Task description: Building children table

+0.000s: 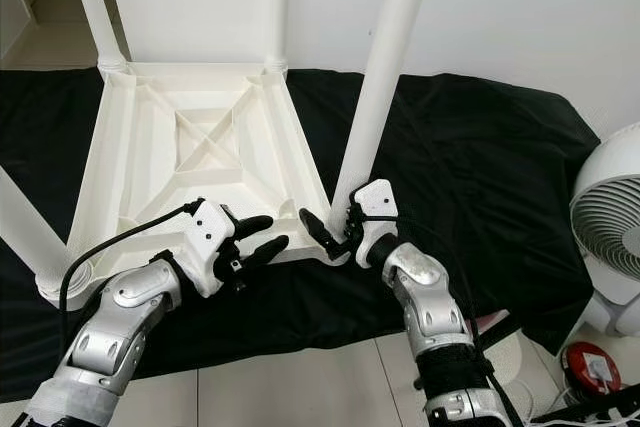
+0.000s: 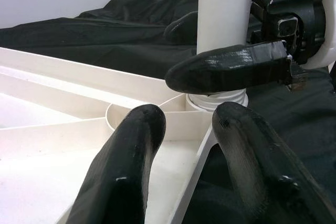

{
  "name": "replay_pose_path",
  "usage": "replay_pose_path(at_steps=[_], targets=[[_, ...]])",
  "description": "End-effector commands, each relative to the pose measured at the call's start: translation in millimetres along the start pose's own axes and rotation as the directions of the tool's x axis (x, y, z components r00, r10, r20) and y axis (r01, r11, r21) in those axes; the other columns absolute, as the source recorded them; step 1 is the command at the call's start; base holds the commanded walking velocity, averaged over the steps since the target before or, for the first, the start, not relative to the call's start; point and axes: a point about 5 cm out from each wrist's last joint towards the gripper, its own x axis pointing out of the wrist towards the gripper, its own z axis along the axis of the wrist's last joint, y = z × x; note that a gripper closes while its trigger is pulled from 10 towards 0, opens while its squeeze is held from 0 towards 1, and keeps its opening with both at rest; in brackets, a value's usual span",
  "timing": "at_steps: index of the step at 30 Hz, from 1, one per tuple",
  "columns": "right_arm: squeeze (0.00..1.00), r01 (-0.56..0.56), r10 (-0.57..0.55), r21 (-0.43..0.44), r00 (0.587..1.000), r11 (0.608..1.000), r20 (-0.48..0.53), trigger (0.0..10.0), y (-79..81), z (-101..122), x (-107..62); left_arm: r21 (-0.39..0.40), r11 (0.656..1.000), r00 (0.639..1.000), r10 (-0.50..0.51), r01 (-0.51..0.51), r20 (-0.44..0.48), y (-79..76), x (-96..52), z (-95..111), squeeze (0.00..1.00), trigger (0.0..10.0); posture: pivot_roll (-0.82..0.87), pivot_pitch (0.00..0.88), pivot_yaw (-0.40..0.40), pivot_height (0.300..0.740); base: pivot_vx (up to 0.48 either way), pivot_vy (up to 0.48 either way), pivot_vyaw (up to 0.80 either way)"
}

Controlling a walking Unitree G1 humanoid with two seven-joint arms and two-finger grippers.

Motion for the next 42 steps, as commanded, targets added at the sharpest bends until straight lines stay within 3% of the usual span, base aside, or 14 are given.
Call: replay_pose_path(at_steps=[1, 13, 14, 15, 16, 23, 25, 33, 35, 36, 38, 39, 40, 42], targets=[[0.0, -0.043, 0.044, 0.018, 0.998, 0.999, -0.034, 0.0, -0.5, -6.1, 3.1, 0.0, 1.0, 1.0, 0.024, -0.024, -0.009, 0.0, 3.6, -0.5, 0.0, 10.0, 0.08, 0.027, -0.094, 0.74, 0.0, 0.0, 0.0], [0.0, -0.124, 0.128, 0.05, 0.99, 0.991, -0.067, 0.0, 2.7, -23.1, 3.3, 0.0, 1.0, 1.0, 0.029, -0.029, -0.01, -1.2, 1.9, -1.7, 0.0, 10.0, 0.09, 0.011, -0.104, 0.74, 0.0, 0.0, 0.0], [0.0, -0.116, 0.12, 0.046, 0.99, 0.992, -0.07, 1.3, 1.9, -23.9, 3.0, 0.0, 1.0, 1.0, 0.028, -0.028, -0.009, -1.5, 2.1, -1.5, 0.0, 10.0, 0.09, 0.009, -0.104, 0.74, 0.0, 0.0, 0.0], [0.0, -0.116, 0.12, 0.046, 0.99, 0.992, -0.07, 1.3, 1.9, -23.9, 3.0, 0.0, 1.0, 1.0, 0.028, -0.028, -0.009, -1.5, 2.1, -1.5, 0.0, 10.0, 0.09, 0.009, -0.104, 0.74, 0.0, 0.0, 0.0], [0.0, -0.103, 0.106, 0.045, 0.992, 0.994, -0.074, 10.0, 1.1, -24.9, 2.5, -0.001, 1.0, 1.0, 0.027, -0.027, -0.008, -1.7, 2.6, -1.4, 0.0, 10.0, 0.09, 0.004, -0.102, 0.74, 0.0, 0.0, 0.0], [0.0, -0.004, 0.008, 0.048, 0.996, 0.999, -0.093, 10.0, -1.1, -30.5, 2.6, 0.0, 1.0, 1.0, 0.016, -0.016, -0.005, -2.8, 4.1, -1.2, 0.0, 10.0, 0.08, 0.005, -0.097, 0.74, 0.0, 0.0, 0.0], [0.0, 0.068, -0.061, 0.084, 0.994, 0.994, -0.086, 10.0, -2.1, -31.3, 2.1, -0.001, 1.0, 1.0, 0.013, -0.013, -0.005, -3.2, 4.3, -1.3, 0.0, 10.0, 0.08, 0.005, -0.1, 0.74, 0.0, 0.0, 0.0], [0.0, 0.265, -0.263, 0.109, 0.964, 0.958, -0.032, 10.0, 11.9, -25.8, -0.6, -0.004, 1.0, 1.0, 0.007, -0.007, -0.009, -4.8, 3.4, -2.6, 0.0, 10.0, 0.08, 0.0, -0.097, 0.74, 0.0, 0.0, 0.0], [0.0, 0.265, -0.263, 0.109, 0.964, 0.958, -0.032, 10.0, 11.9, -25.8, -0.6, -0.004, 1.0, 1.0, 0.007, -0.007, -0.009, -4.8, 3.4, -2.6, 0.0, 10.0, 0.08, 0.0, -0.097, 0.74, 0.0, 0.0, 0.0], [0.0, 0.326, -0.325, 0.12, 0.945, 0.938, -0.03, 10.0, 15.0, -24.7, -0.7, -0.004, 1.0, 1.0, 0.006, -0.006, -0.009, -4.7, 3.6, -2.8, 0.0, 10.0, 0.08, 0.0, -0.096, 0.74, 0.0, 0.0, 0.0], [0.0, 0.326, -0.325, 0.12, 0.945, 0.938, -0.03, 10.0, 15.0, -24.7, -0.7, -0.004, 1.0, 1.0, 0.006, -0.006, -0.009, -4.7, 3.6, -2.8, 0.0, 10.0, 0.08, 0.0, -0.096, 0.74, 0.0, 0.0, 0.0], [0.0, 0.401, -0.401, 0.113, 0.916, 0.909, -0.031, 10.0, 18.5, -23.5, -1.4, -0.003, 1.0, 1.0, 0.004, -0.004, -0.009, -4.6, 4.0, -2.6, 0.0, 10.0, 0.08, 0.0, -0.095, 0.74, 0.0, 0.0, 0.0], [0.0, 0.401, -0.401, 0.113, 0.916, 0.909, -0.031, 10.0, 18.5, -23.5, -1.4, -0.003, 1.0, 1.0, 0.004, -0.004, -0.009, -4.6, 4.0, -2.6, 0.0, 10.0, 0.08, 0.0, -0.095, 0.74, 0.0, 0.0, 0.0], [0.0, 0.546, -0.545, 0.108, 0.837, 0.831, -0.036, 10.0, 29.3, -21.7, -1.5, -0.002, 1.0, 1.0, -0.004, 0.004, -0.005, -5.1, 5.8, -1.9, 0.0, 10.0, 0.07, 0.0, -0.095, 0.74, 0.0, 0.0, 0.0]])
